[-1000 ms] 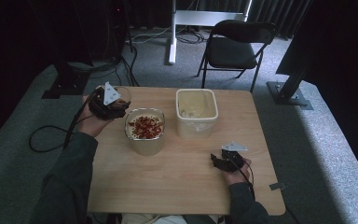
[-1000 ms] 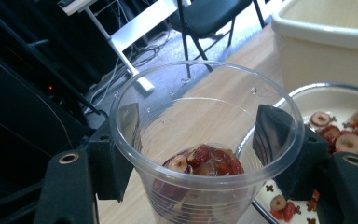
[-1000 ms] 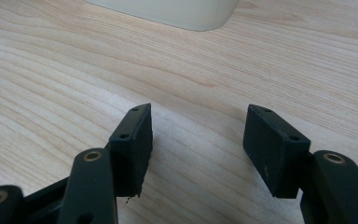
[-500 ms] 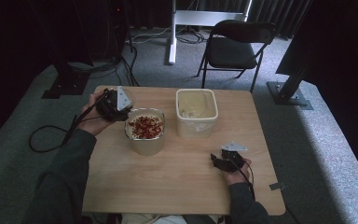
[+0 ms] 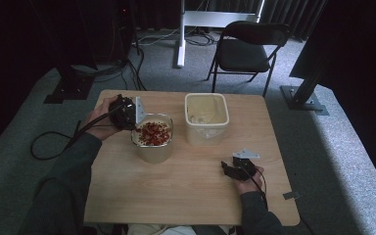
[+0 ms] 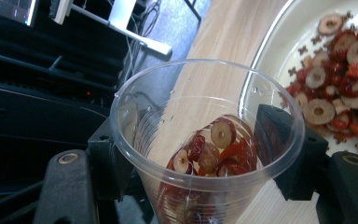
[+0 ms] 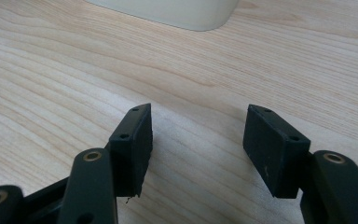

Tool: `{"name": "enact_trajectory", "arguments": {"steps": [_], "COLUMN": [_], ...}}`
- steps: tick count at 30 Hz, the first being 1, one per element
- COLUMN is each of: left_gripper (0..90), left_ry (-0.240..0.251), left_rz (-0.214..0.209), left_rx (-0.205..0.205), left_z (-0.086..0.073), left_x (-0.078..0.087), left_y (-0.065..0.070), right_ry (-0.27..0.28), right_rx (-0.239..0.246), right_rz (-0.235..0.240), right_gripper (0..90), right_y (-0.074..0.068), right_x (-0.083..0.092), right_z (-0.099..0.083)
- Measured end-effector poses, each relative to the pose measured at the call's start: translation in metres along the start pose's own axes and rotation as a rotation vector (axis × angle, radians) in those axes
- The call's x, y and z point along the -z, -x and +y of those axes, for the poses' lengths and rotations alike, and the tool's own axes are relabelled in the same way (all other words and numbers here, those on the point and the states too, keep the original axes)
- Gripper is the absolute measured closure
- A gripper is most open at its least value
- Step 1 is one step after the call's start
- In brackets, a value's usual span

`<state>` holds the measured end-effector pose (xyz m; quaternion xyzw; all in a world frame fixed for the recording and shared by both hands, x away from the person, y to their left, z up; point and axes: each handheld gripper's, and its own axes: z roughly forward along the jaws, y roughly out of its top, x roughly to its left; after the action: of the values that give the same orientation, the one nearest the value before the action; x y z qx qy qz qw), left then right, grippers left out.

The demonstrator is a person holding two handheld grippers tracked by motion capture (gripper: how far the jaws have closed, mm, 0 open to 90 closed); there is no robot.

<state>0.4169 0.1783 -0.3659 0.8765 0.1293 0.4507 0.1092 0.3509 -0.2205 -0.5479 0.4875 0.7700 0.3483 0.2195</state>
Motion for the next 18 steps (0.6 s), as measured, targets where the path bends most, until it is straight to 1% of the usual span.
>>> {"name": "enact_trajectory", "arguments": {"steps": [3,4,5,6,9,11,13,14,15,17,18], "left_gripper": [33.3,33.3,33.3,33.2,33.3,33.3,33.3,33.3,33.3,33.3,33.3], "left_ry": [-0.024,-0.036,-0.044,-0.044,-0.063,-0.063,-0.063,-0.066,-0.066,-0.078,-0.08], "left_rz": [0.01,0.013,0.014,0.014,0.028,0.03,0.036,0.04,0.04,0.047,0.05], "left_rx": [-0.049,-0.077,-0.092,-0.092,-0.151,-0.157,-0.193,-0.203,-0.203,-0.24,-0.246], "left_z": [0.004,0.005,0.007,0.007,0.014,0.016,0.021,0.022,0.022,0.025,0.026], "left_x": [-0.001,-0.001,-0.001,-0.001,-0.001,0.0,0.001,0.001,0.001,0.001,0.001], "left_y": [0.003,0.004,0.004,0.004,0.008,0.009,0.013,0.014,0.014,0.016,0.017], "right_ry": [0.0,0.0,0.0,0.0,0.0,0.0,0.0,0.0,0.0,0.0,0.0], "right_rx": [0.0,0.0,0.0,0.0,0.0,0.0,-0.001,0.0,-0.002,-0.002,-0.002], "right_rz": [0.0,0.0,0.0,0.0,0.0,0.0,0.0,0.0,0.0,0.0,0.0], "right_gripper": [41.7,41.7,41.7,41.7,41.7,41.7,41.7,41.7,41.7,41.7,41.7], "right_y": [0.0,0.0,0.0,0.0,0.0,0.0,0.0,0.0,0.0,0.0,0.0], "right_x": [0.0,0.0,0.0,0.0,0.0,0.0,0.0,0.0,0.0,0.0,0.0], "right_z": [0.0,0.0,0.0,0.0,0.0,0.0,0.0,0.0,0.0,0.0,0.0]}}
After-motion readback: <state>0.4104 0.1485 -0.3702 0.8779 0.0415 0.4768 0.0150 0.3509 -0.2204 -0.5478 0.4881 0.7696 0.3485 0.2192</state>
